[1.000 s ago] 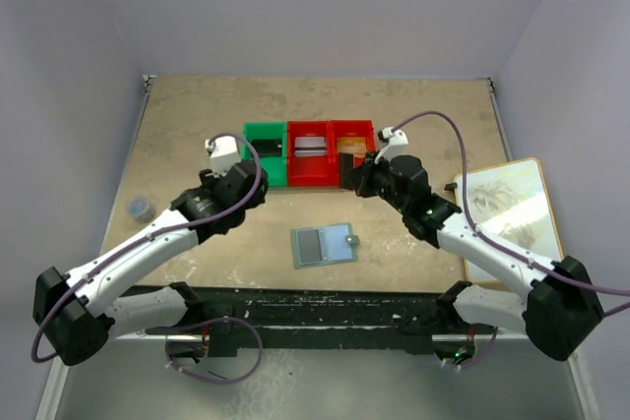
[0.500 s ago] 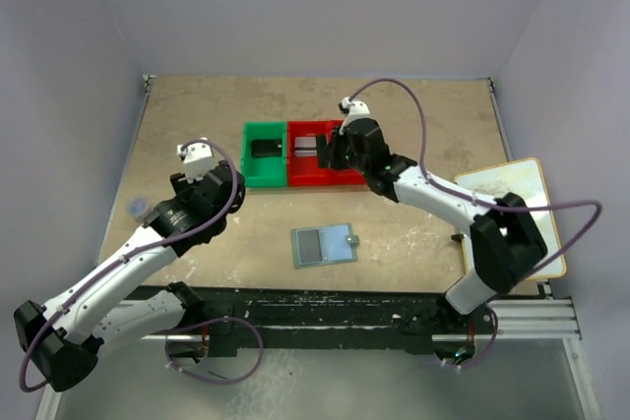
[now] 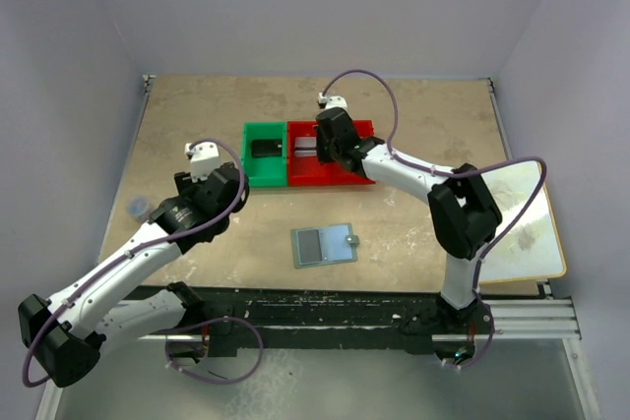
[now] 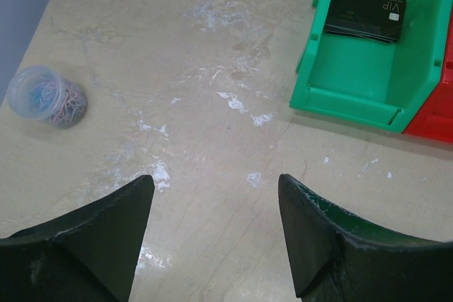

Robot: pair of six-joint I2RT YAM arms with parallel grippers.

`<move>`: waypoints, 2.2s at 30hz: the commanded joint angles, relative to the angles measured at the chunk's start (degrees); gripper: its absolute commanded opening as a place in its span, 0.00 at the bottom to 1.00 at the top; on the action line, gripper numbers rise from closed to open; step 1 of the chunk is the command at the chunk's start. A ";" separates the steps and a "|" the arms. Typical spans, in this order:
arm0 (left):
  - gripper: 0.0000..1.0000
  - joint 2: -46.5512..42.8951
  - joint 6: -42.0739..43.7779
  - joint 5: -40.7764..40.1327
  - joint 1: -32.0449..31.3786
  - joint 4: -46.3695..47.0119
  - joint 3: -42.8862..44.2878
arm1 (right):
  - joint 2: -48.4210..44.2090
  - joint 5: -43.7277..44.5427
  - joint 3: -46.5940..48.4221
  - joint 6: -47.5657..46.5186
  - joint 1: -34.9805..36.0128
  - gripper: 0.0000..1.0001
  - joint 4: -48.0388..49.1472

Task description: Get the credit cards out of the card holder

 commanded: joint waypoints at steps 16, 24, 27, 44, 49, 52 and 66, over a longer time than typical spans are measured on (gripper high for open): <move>0.71 -1.65 1.84 0.67 0.20 1.51 1.50 | -4.06 12.83 0.46 -2.52 0.71 0.00 -9.24; 0.72 -1.91 1.77 0.58 0.20 1.41 1.57 | -6.83 12.36 -1.64 -5.14 0.54 0.00 -7.35; 0.72 -2.40 1.36 -0.74 0.20 0.93 1.83 | -7.47 7.82 -1.02 -8.88 0.67 0.00 -3.40; 0.73 -14.03 -2.87 -8.94 0.24 -1.60 1.65 | -1.22 -9.59 -1.94 -47.40 9.97 0.00 31.44; 0.73 -13.95 -2.90 -8.60 0.26 -1.52 1.67 | 1.96 -9.45 -1.48 -54.92 10.19 0.00 34.19; 0.73 -13.70 -2.63 -8.48 0.31 -1.33 1.59 | 3.38 -10.93 -0.10 -58.13 10.19 0.00 32.50; 0.73 -14.26 -2.56 -8.49 0.29 -1.18 1.68 | 12.65 -10.12 8.14 -64.66 10.28 0.00 26.54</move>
